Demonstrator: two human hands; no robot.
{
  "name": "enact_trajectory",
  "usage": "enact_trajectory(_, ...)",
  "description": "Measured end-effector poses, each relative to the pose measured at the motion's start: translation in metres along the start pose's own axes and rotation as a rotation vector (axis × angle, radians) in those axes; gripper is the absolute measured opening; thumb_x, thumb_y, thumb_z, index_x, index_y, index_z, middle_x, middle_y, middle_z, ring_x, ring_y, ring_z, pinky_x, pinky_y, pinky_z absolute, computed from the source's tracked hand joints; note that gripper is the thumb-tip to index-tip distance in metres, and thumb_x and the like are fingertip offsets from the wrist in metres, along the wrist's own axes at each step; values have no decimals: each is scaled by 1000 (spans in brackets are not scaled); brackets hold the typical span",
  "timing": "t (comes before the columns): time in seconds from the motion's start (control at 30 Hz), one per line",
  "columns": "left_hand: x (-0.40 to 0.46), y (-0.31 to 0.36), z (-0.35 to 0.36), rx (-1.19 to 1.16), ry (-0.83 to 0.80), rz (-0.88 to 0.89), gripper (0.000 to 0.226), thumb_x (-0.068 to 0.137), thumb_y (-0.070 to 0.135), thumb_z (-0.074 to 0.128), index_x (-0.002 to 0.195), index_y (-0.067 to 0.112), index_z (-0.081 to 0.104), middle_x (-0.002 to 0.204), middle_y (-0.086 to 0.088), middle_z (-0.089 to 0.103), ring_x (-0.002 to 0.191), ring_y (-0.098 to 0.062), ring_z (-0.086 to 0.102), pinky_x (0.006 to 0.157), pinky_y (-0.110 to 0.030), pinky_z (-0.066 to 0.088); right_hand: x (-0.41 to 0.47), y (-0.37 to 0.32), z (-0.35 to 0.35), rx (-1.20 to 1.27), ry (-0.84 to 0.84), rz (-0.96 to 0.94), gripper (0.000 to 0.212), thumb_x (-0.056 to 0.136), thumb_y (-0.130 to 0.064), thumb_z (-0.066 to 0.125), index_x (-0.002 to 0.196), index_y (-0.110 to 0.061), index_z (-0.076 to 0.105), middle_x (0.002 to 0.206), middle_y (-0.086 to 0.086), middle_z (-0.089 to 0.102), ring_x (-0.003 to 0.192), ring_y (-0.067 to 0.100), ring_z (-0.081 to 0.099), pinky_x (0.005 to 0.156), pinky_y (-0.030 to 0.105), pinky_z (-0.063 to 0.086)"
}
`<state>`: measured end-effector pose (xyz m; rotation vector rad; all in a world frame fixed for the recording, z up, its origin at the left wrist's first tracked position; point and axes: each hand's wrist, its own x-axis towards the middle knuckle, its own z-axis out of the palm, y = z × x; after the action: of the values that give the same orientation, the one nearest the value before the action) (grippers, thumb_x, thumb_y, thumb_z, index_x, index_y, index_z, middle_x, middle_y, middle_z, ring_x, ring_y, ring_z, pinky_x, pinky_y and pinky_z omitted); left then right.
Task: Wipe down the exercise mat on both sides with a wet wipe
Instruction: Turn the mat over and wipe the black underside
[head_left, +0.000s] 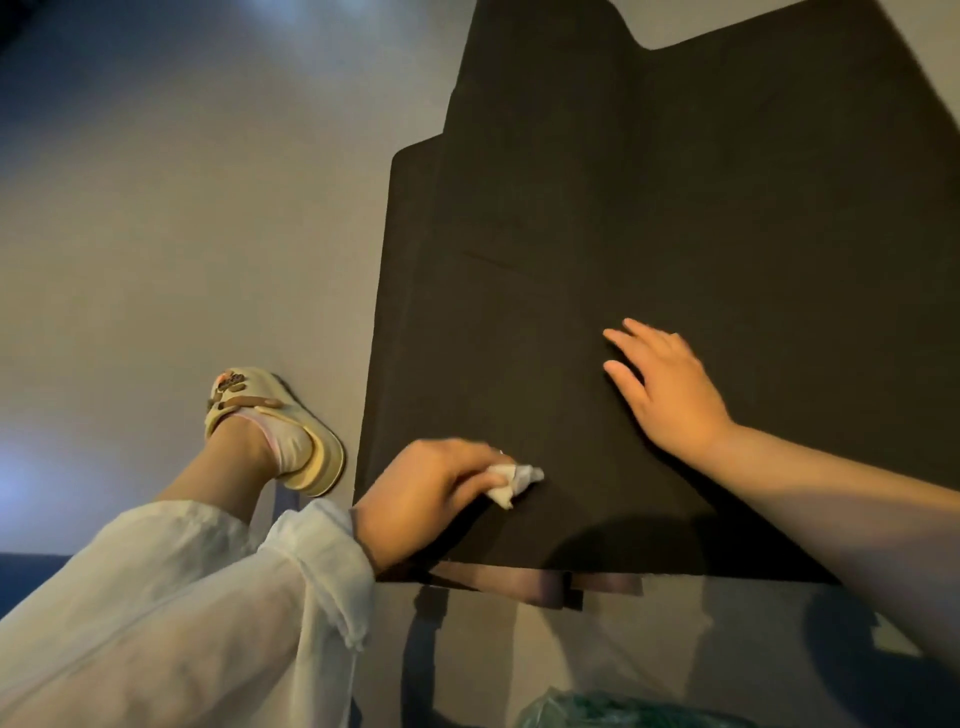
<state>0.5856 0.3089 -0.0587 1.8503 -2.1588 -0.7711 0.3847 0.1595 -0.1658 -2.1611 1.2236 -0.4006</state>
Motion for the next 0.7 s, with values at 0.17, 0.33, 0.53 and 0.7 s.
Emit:
enact_trajectory(0.17, 72, 24, -1, -244, 404, -122, 6, 78, 10, 73, 82, 14, 70, 84, 4, 65, 82, -5, 59, 75, -13, 44, -20, -51, -13, 581, 53, -149, 38, 88, -29, 61, 124, -20, 58, 118, -9, 59, 111, 0, 53, 93, 6, 33)
enact_trajectory(0.33, 129, 42, 12, -116, 466, -101, 18, 81, 22, 71, 97, 12, 71, 105, 1, 63, 103, -13, 57, 92, -9, 33, -14, -45, -35, 862, 130, 108, 31, 91, -8, 56, 98, -38, 60, 95, -15, 64, 83, -4, 61, 73, 12, 48)
enact_trajectory(0.53, 122, -21, 31, 608, 180, -322, 57, 94, 53, 20, 148, 32, 21, 157, 1, 15, 145, -23, 9, 114, -47, 3, 6, 7, -51, 426, 239, 361, 16, 90, -16, 56, 89, -5, 67, 90, -1, 52, 89, 17, 50, 63, 18, 26)
enact_trajectory(0.7, 113, -40, 48, 508, 253, -338, 53, 97, 46, 25, 146, 26, 29, 153, -2, 28, 142, -24, 21, 114, -45, 11, 39, 26, -59, 315, 275, 351, 32, 89, -15, 60, 122, -17, 60, 117, 4, 58, 111, 20, 53, 83, 13, 30)
